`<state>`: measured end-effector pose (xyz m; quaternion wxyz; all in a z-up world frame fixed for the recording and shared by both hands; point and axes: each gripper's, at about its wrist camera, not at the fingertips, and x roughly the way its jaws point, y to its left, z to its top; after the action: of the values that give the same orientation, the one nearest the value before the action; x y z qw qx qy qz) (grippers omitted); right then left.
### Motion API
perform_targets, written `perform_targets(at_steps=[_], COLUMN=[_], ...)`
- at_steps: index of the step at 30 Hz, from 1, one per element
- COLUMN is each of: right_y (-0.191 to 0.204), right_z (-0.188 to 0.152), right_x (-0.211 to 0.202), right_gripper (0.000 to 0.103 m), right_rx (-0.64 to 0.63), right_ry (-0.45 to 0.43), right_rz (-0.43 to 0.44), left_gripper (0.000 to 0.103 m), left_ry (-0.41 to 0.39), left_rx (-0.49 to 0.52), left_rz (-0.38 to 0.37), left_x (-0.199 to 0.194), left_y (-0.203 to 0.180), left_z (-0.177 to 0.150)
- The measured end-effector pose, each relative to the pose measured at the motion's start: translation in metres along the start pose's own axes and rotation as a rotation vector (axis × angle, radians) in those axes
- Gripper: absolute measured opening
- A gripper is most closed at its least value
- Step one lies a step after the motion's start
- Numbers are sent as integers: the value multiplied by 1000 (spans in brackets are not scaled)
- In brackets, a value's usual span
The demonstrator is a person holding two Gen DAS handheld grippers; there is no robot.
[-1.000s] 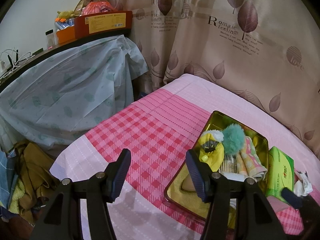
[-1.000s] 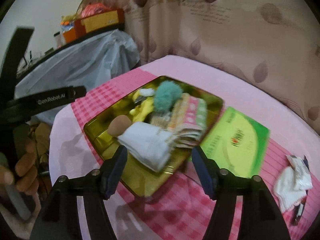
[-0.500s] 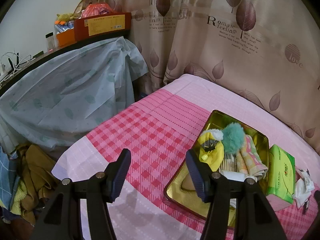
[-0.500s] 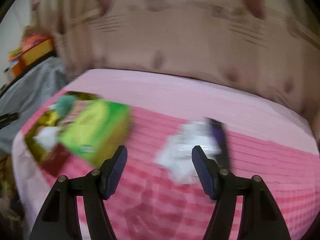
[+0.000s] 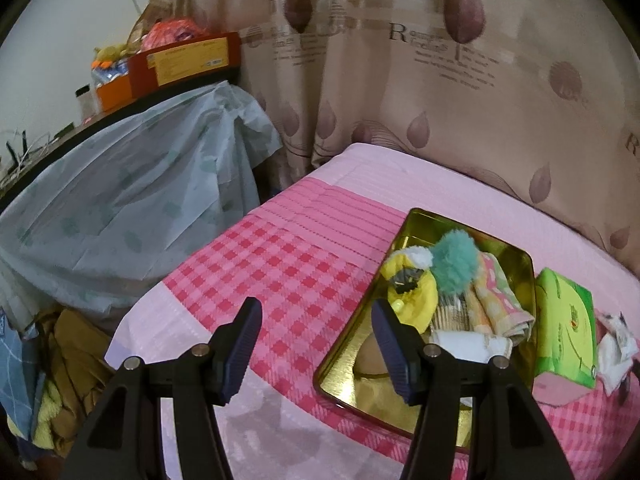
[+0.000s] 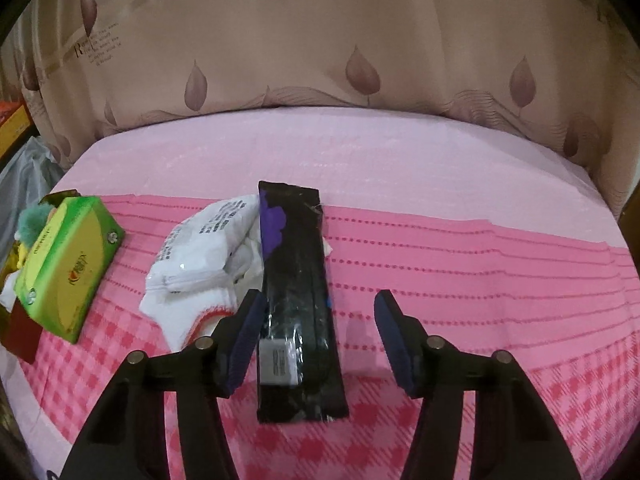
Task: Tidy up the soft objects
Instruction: 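Grasp the black-and-purple packet with the right tool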
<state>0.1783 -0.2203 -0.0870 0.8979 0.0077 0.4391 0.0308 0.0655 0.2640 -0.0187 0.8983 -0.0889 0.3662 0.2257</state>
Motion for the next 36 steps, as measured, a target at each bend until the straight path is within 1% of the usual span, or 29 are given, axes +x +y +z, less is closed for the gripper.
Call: perform_targets(at_steps=[4, 7, 9, 11, 14, 16, 20, 24, 26, 29, 31, 33, 34, 35, 36], right_y=[-2, -4, -7, -6, -7, -9, -15, -21, -25, -31, -38, -45, -48, -50, -51], right_z=[7, 11, 11, 11, 9, 6, -3, -16, -22, -28, -31, -31, -31, -31, -32], right_x=[17, 28, 31, 31, 26, 21, 11, 1, -4, -10, -11, -12, -11, -11, -11], right_gripper=[53, 53, 48, 40, 38, 38, 37, 37, 37, 37, 37, 37, 37, 37, 37], right_rx=[8, 17, 33, 26, 27, 30, 49, 19, 15, 0, 3, 31, 44, 53, 56], right_ry=[8, 24, 23, 9, 2, -3, -1, 6, 9, 11, 11, 10, 12, 12, 11], right_rz=[15, 14, 22, 17, 19, 18, 17, -41, -67, -140, -157, -164, -157, -146, -143], left_gripper=[58, 58, 58, 58, 58, 58, 58, 58, 58, 59, 59, 59, 59, 59, 59], left_ry=[-19, -27, -21, -18, -17, -14, 8, 13, 9, 15, 39, 82, 100, 136, 156], left_rx=[61, 114, 146, 185, 246, 265, 301, 363, 420, 483, 517, 545, 550, 557, 558], left_rz=[-7, -32, -49, -59, -78, -96, -181, -261, -307, -377, -428, -487, -509, -544, -559], left_x=[-2, -4, -4, -5, -9, -11, -19, -29, -36, -45, -48, -48, -47, -44, -42], left_y=[-13, -24, -31, -40, -56, -65, -93, -135, -164, -202, -227, -255, -265, -281, -289], left_z=[-2, -5, -7, -10, -14, -15, -16, -15, -16, -20, -23, -25, -25, -25, -25])
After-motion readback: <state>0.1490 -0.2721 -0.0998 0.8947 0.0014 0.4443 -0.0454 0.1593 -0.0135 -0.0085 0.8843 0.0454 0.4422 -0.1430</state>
